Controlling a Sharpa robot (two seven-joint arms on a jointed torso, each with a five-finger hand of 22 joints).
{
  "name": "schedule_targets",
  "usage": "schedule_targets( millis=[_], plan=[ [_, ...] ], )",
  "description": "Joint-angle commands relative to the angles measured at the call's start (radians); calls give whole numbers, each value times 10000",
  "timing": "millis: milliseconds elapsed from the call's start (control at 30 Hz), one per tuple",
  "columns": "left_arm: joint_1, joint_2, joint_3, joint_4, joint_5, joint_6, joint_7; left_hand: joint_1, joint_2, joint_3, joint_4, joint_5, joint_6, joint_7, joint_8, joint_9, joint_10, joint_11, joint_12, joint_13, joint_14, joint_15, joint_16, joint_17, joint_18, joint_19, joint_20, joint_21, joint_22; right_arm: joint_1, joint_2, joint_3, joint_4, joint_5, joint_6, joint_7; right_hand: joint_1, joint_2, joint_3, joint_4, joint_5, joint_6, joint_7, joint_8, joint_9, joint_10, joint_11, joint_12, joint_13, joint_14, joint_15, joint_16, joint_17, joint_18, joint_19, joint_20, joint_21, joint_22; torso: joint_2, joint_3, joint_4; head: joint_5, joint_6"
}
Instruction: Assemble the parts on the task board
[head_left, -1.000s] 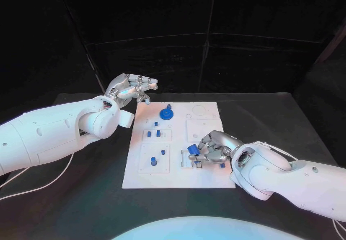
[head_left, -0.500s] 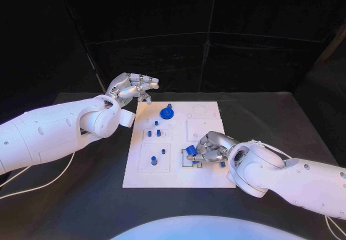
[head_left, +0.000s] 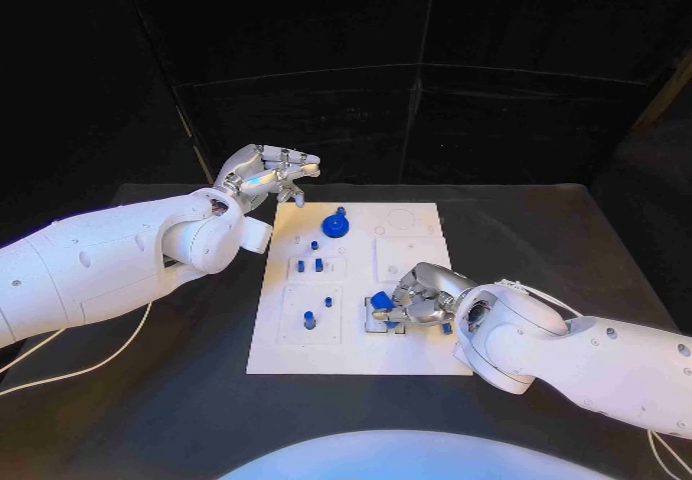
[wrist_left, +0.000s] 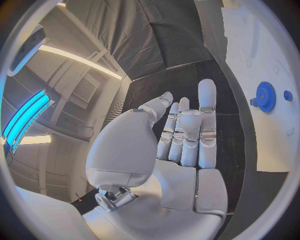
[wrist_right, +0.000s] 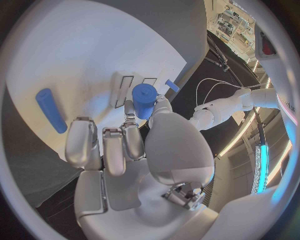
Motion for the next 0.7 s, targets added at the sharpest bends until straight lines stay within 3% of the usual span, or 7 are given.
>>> schedule_targets(
  millis=[33, 333, 700],
  plan=[
    [14, 4, 8, 22, 34, 104, 64, 26, 93, -51, 17, 12, -65, -1, 59, -1, -99, 4, 52, 13, 16, 28, -11, -7, 138, 57, 15, -36, -17, 15, 11, 5, 3, -2, 55, 26, -152, -27, -100, 0, -82, -40, 4, -26, 18, -46, -37, -78, 129, 757, -50, -53, 1226, -80, -17, -57, 20, -7, 1, 2, -3, 19, -1],
    [14, 5, 8, 18, 34, 105, 63, 26, 93, -51, 17, 12, -65, -1, 59, -1, -99, 4, 52, 13, 16, 28, -11, -7, 138, 57, 15, -36, -17, 15, 21, 5, 0, -84, 9, 29, -533, -209, -56, 16, -496, -92, 8, -22, 94, -79, -33, -152, 91, 752, -48, -75, 1197, -75, -33, -58, 1, -30, 5, 3, -7, 55, -26],
    [14, 5, 8, 14, 34, 103, 62, 26, 93, -51, 17, 12, -65, -1, 59, -1, -99, 4, 52, 13, 16, 28, -11, -7, 138, 57, 15, -36, -17, 15, 21, 5, 0, -118, 19, 83, -707, -305, 33, 25, -660, -117, 13, -21, 128, -112, -29, -211, 44, 743, -46, -98, 1154, -72, -44, -56, -12, -48, 4, 2, -11, 75, -32]
  ],
)
